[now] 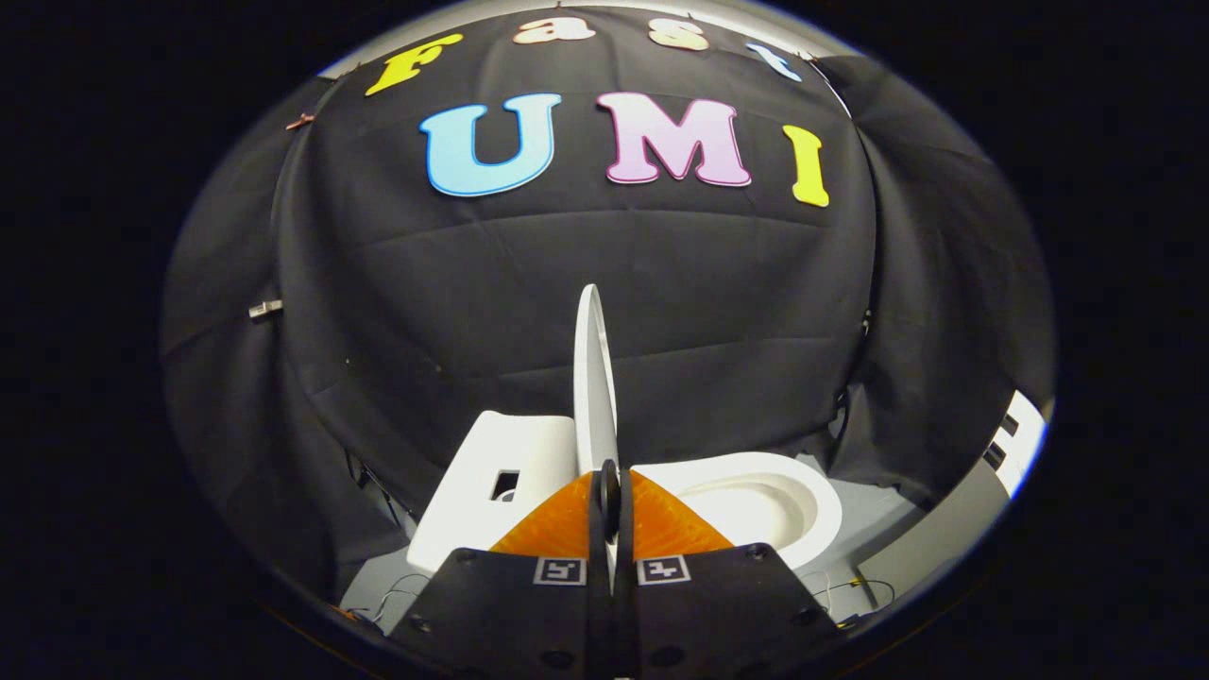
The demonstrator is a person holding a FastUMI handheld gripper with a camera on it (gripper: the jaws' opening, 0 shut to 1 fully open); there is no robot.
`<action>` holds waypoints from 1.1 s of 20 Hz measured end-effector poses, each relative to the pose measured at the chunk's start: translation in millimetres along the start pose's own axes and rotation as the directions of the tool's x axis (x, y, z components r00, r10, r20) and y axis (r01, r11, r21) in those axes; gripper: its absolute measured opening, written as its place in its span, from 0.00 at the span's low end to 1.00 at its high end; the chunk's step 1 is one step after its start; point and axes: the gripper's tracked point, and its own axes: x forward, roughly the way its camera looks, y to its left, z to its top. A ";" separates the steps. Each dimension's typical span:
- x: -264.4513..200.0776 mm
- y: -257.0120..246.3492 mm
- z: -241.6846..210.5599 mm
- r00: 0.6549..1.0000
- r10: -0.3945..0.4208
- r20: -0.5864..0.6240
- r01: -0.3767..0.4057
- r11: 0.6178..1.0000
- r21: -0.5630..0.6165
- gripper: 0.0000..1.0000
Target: Open the toilet lid.
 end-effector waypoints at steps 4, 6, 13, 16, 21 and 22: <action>-0.5 31.2 -4.1 0.998 -0.034 0.044 0.038 0.997 -0.074 0.05; -0.7 42.4 -7.6 0.997 -0.038 0.067 0.044 0.995 -0.094 0.05; 0.3 72.6 -15.8 0.996 -0.050 0.078 0.062 0.985 -0.158 0.06; 0.7 76.9 -16.5 0.997 -0.032 0.075 0.043 0.987 -0.153 0.07; 0.2 82.2 -19.2 0.998 0.037 0.052 -0.030 0.991 -0.132 0.17; 0.2 81.0 -18.8 0.998 0.047 0.052 -0.040 0.990 -0.134 0.19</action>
